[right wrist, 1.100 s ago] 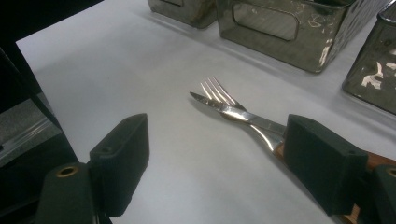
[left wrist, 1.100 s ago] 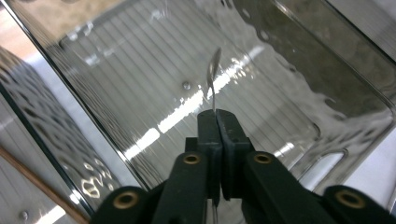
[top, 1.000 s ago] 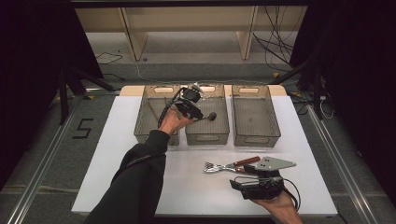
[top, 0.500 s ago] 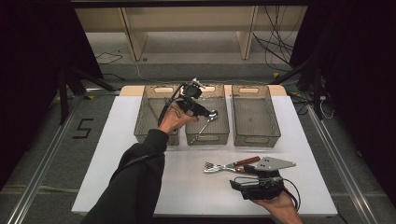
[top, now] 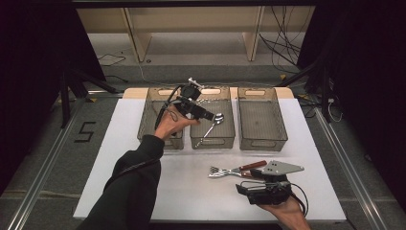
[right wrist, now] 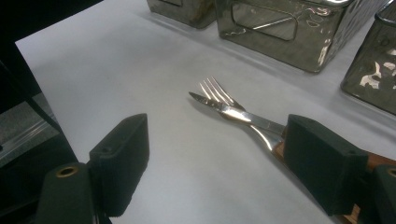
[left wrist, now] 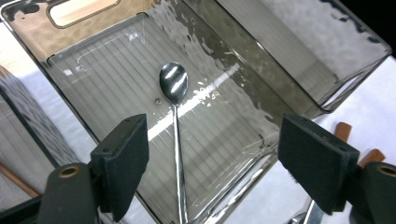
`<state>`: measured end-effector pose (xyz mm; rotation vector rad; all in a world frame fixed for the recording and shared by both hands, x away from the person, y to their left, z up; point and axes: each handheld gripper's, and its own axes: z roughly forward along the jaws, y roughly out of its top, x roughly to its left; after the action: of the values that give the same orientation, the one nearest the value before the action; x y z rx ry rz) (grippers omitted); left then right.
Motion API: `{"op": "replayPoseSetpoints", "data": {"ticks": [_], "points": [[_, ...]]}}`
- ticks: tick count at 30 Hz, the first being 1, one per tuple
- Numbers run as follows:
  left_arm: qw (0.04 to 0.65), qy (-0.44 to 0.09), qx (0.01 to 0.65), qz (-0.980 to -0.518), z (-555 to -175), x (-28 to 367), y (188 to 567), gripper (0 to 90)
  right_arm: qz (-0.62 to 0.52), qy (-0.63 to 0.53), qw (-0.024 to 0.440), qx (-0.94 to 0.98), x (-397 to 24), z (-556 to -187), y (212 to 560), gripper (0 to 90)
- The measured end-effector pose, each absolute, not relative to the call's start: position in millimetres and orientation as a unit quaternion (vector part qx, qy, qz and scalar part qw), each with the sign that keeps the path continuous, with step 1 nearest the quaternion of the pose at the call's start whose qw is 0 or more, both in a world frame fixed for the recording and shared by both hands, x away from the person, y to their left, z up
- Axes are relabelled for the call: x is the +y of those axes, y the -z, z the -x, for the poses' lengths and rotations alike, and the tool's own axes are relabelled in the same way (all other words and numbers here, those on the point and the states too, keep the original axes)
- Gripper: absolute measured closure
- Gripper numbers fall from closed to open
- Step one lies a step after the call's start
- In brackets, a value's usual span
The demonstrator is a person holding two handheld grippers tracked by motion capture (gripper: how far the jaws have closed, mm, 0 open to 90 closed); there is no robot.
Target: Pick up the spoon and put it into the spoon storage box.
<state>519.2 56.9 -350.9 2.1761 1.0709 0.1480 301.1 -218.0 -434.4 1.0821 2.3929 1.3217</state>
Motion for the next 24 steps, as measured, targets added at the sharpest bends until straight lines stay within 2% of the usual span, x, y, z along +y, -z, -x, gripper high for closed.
{"op": "replayPoseSetpoints", "data": {"ticks": [24], "points": [[0.419, -0.066, 0.397, -0.814, -451.8, 120.6, 346.1, 19.9, -0.370, -0.445, 0.112, 0.808, -222.0, -304.8, 429.5, 23.6]]}}
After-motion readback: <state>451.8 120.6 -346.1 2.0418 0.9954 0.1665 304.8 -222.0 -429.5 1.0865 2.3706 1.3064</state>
